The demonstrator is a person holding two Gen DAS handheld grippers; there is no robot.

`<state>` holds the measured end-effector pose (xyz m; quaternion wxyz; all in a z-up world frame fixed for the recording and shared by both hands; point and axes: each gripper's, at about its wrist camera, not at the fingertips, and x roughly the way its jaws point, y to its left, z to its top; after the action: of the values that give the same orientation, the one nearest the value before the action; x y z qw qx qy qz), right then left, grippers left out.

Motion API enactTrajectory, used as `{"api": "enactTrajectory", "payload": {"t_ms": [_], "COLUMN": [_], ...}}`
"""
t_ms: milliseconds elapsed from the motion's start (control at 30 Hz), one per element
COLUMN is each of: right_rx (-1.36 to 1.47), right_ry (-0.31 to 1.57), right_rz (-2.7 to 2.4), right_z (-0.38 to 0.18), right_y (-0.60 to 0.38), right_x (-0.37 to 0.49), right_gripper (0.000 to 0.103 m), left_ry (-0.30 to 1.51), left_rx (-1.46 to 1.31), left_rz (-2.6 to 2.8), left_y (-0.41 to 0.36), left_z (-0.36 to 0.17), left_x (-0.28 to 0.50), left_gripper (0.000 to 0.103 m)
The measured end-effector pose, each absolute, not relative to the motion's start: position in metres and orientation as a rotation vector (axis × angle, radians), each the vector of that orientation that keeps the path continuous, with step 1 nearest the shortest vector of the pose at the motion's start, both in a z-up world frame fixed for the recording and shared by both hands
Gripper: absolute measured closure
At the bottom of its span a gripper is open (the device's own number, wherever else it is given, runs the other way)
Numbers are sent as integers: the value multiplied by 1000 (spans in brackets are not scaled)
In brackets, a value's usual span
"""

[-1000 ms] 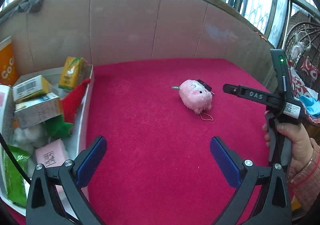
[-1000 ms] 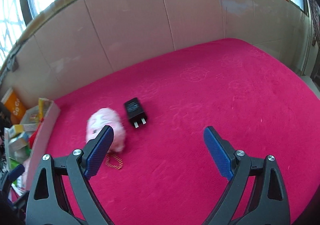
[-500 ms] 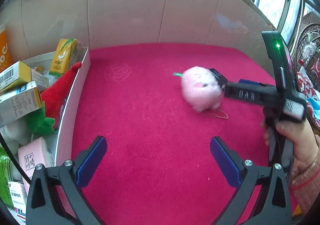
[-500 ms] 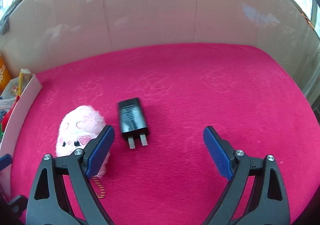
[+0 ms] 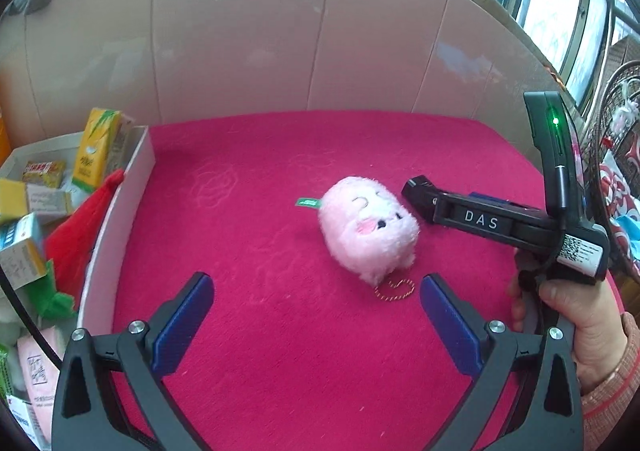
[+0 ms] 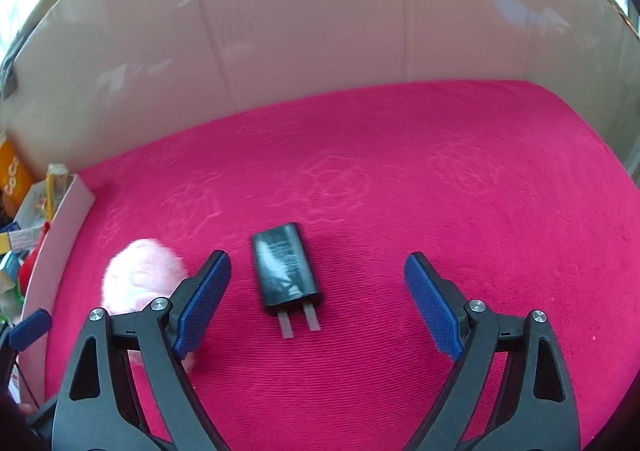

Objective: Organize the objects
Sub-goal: 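Grasp the pink pig plush with the left gripper while the right grasps the black charger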

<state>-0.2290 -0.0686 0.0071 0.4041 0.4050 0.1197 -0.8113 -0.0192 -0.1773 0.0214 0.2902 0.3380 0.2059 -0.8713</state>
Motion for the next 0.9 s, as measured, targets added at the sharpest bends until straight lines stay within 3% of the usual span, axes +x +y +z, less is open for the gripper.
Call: {"api": "enactTrajectory", "payload": {"t_ms": [100,267,333,400,567,667,900], "right_rx": [992,942,926,907,891,951,982], "right_ry": [336,528,547,561,577,479,409], "right_rz": [-2016,-1983,-1968,-1950,-1961,-2004,-2035], "right_z": [8,3,4,5,7,6,6], "right_y": [-73,-94,-99,-98,-75,-57,-53], "right_x": [-226,-211,-210,-209,-212,-229,-238], "right_gripper": [36,44,51,74,74,74,74], "left_ry": [530,541,554,559,545,512,595], "left_rx": [909,900,909,915,893,885,950], "left_rz": [-2318,-2290,-2278,-2269,-2267,-2223,-2068], "left_y": [-171,-168,-169,-171,-169,-170,-192], "left_z": [18,13,12,11,17,16,-8], "left_x": [-30,-40,-42,-46,-64,-81,-104], "left_gripper": [0,0,0,0,0,0,0]}}
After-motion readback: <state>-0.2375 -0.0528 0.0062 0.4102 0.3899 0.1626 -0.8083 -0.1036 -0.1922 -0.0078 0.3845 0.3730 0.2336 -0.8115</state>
